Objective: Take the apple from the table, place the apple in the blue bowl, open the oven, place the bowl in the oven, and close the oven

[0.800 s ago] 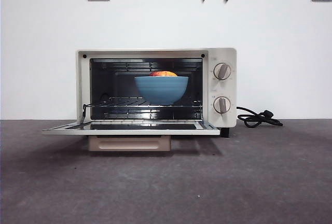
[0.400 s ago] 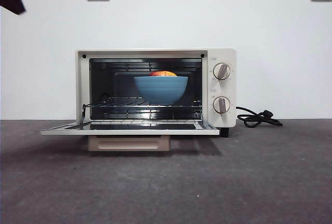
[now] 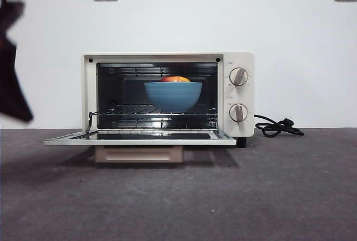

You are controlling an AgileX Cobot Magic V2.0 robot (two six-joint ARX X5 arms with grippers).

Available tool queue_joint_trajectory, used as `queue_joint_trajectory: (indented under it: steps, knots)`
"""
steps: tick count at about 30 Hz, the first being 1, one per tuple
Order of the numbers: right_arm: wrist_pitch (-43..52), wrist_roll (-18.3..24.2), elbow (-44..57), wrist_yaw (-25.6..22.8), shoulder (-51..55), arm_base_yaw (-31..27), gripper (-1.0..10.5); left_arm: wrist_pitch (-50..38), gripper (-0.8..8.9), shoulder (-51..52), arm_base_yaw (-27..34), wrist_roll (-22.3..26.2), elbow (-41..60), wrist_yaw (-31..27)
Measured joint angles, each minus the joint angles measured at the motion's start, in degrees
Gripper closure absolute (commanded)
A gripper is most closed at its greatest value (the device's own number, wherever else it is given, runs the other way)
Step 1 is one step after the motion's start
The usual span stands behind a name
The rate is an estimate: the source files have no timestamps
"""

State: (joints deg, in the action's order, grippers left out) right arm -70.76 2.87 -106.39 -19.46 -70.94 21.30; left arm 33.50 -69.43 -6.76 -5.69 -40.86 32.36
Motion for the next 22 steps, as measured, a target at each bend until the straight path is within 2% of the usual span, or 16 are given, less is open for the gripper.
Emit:
queue_joint_trajectory:
  steps: [4,11,16,20,22]
  knots:
    - [4.6,-0.1,11.7,3.1,7.4,-0.8,9.6,-2.7,8.22,-3.2,0.0,-2.8,2.3,0.2]
    - [18.6,-1.3,35.5,16.1,20.9,-0.7,9.6,-11.8,8.22,-9.1,1.4,-9.3,2.3,0.6]
    - [20.9,-2.1,44.7,16.9,24.1,-0.7,9.6,-12.9,8.22,-13.2,3.2,-12.2,2.3,0.8]
    - [20.5,-2.3,45.5,17.1,24.1,-0.7,9.6,-16.7,8.22,-15.6,5.0,-14.8,2.3,1.6]
    - [21.6,-2.6,45.5,18.3,24.2,-0.7,9.6,-21.2,8.22,-16.7,6.3,-17.9,2.3,3.7]
